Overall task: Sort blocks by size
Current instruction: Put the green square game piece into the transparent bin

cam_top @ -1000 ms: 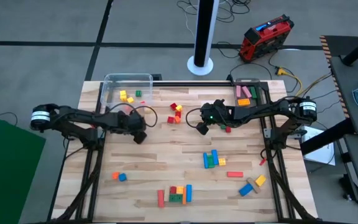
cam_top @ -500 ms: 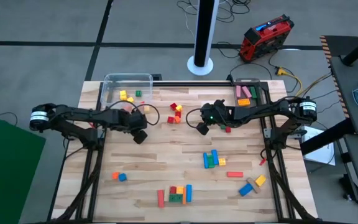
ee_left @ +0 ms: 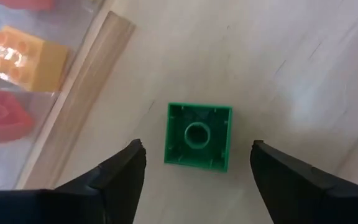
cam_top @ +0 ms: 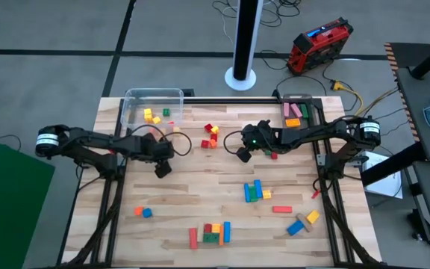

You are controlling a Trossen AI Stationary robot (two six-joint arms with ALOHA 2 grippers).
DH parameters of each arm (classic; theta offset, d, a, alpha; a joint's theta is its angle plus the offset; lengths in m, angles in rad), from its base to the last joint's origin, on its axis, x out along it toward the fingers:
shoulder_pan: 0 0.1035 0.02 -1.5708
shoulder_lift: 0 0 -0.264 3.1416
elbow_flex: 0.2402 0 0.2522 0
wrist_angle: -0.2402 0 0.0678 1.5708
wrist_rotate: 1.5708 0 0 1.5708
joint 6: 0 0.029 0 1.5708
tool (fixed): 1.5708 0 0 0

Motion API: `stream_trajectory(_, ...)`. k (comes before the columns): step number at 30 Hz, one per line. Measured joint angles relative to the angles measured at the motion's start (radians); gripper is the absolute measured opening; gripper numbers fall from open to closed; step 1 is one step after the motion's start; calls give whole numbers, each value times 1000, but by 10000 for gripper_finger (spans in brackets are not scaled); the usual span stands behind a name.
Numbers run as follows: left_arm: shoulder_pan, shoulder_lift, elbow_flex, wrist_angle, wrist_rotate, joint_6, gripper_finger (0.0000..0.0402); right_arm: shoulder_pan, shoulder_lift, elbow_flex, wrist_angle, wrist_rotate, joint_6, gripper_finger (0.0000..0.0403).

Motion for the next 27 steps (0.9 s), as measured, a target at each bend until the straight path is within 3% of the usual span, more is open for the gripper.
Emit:
stream_trajectory(12, -1, -3, -75, 156, -15, -2, 233, 0, 0, 0, 0, 0, -2, 13)
stream_trajectory(23, 0, 0, -77, 173, -43, -1, 114, 0, 0, -1, 0, 0, -5, 13)
stream_trajectory(27, -1, -3, -77, 175, -44, 0, 108, 0, 0, -2, 0, 0, -5, 13)
